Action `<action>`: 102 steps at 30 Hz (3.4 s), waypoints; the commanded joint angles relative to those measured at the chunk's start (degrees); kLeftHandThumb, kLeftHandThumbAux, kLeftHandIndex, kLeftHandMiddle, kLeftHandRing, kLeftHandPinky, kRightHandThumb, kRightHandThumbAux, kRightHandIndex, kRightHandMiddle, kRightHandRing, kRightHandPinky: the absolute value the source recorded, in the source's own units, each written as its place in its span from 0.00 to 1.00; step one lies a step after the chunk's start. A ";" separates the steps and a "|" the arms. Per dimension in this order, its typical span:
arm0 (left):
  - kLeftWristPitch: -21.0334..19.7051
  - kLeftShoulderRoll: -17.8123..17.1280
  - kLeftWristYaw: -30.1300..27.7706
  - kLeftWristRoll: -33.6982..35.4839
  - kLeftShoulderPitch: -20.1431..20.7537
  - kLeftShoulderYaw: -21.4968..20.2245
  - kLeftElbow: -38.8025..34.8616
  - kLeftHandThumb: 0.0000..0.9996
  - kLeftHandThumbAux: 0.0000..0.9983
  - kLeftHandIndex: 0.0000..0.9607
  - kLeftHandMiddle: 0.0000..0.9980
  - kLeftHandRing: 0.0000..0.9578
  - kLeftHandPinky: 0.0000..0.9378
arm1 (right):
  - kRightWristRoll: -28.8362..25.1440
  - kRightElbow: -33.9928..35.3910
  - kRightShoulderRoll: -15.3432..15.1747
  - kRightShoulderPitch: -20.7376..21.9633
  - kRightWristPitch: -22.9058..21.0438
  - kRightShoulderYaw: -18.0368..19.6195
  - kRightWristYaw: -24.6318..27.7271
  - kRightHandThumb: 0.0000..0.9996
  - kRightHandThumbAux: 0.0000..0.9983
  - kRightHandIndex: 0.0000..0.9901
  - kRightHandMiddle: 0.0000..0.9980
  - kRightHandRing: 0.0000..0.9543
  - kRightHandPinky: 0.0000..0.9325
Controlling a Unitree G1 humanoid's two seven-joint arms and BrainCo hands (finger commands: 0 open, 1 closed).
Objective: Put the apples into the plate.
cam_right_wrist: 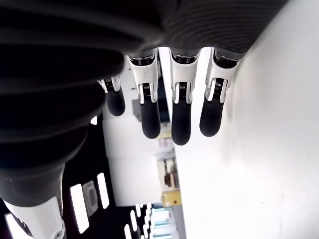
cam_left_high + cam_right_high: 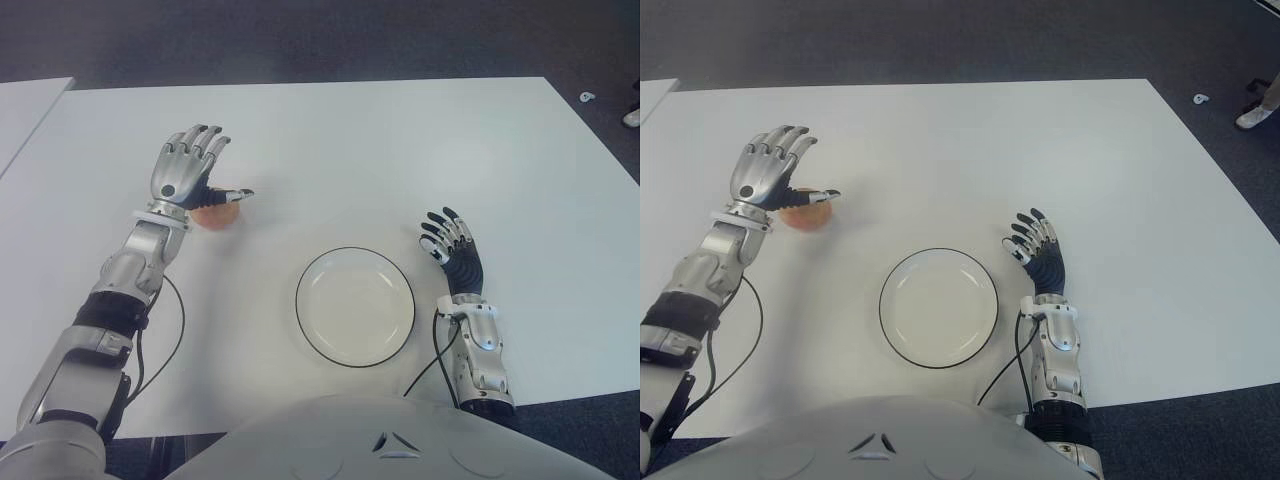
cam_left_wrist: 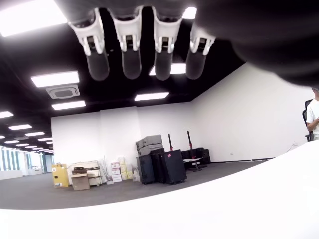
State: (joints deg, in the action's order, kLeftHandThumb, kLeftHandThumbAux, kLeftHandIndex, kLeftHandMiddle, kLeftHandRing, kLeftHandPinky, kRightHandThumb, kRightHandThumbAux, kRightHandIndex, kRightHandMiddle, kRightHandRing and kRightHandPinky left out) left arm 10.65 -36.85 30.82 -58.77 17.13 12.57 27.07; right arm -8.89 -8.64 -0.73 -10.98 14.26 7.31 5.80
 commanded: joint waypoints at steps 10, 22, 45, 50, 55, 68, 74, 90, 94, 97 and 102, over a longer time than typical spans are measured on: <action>2.47 0.80 -4.93 8.07 1.62 1.59 4.89 0.26 0.26 0.14 0.13 0.14 0.19 | -1.75 0.30 -0.10 -2.55 -5.42 0.50 0.66 0.45 0.72 0.13 0.23 0.26 0.29; 2.48 1.80 -7.12 12.05 1.08 2.60 5.94 0.25 0.25 0.12 0.13 0.13 0.17 | -2.59 0.02 -0.75 -2.16 -5.35 1.03 1.47 0.44 0.72 0.12 0.22 0.26 0.31; 0.25 2.31 -6.01 11.47 -1.40 5.02 7.06 0.29 0.26 0.11 0.12 0.13 0.17 | -3.35 -0.98 -1.95 -1.29 -5.40 2.22 2.59 0.46 0.72 0.13 0.24 0.28 0.32; -0.46 2.24 -6.28 11.37 -2.34 5.38 6.46 0.28 0.25 0.11 0.11 0.12 0.17 | -3.54 -0.77 -2.27 -1.37 -5.55 2.39 2.91 0.46 0.72 0.13 0.24 0.28 0.32; -1.32 2.11 -6.64 10.97 -3.61 5.91 5.76 0.28 0.26 0.11 0.11 0.12 0.17 | -4.02 -0.06 -2.69 -1.51 -6.09 2.59 3.32 0.47 0.71 0.13 0.24 0.28 0.32; -3.44 0.92 -5.91 10.18 -6.93 6.42 3.55 0.29 0.27 0.12 0.12 0.12 0.17 | -4.75 -1.53 -3.43 -0.38 -6.39 3.73 3.77 0.49 0.71 0.14 0.24 0.28 0.33; -4.30 -0.51 -5.98 10.12 -8.44 5.58 2.30 0.30 0.27 0.13 0.12 0.12 0.17 | -5.31 -2.44 -3.34 -0.01 -5.69 4.20 4.34 0.51 0.72 0.15 0.25 0.28 0.33; -5.66 -4.69 -5.65 9.75 -12.51 3.06 0.34 0.31 0.26 0.14 0.13 0.13 0.17 | -6.10 -6.21 -3.65 1.54 -3.49 5.55 6.03 0.53 0.74 0.14 0.26 0.30 0.35; -5.71 -4.82 -5.50 9.53 -12.22 3.36 1.36 0.30 0.26 0.14 0.14 0.13 0.18 | -5.98 -7.18 -3.97 1.93 -2.91 5.65 6.34 0.53 0.74 0.14 0.25 0.30 0.35; -5.43 -4.79 -4.99 9.44 -11.52 3.75 3.46 0.30 0.26 0.14 0.14 0.14 0.18 | -5.93 -8.03 -4.20 2.20 -1.97 5.69 6.85 0.51 0.74 0.14 0.25 0.29 0.34; -5.23 -4.56 -4.14 9.32 -10.42 4.23 5.81 0.30 0.25 0.14 0.15 0.14 0.19 | -6.27 -9.17 -4.39 2.70 -0.94 5.94 7.52 0.50 0.74 0.14 0.24 0.28 0.34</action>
State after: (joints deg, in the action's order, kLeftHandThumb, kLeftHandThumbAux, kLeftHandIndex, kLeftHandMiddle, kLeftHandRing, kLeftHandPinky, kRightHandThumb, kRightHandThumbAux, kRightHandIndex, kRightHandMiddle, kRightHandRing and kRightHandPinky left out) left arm 5.30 -41.66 27.06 -48.54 7.11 15.21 30.31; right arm -14.99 -14.58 -5.34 -7.06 14.77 12.90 13.21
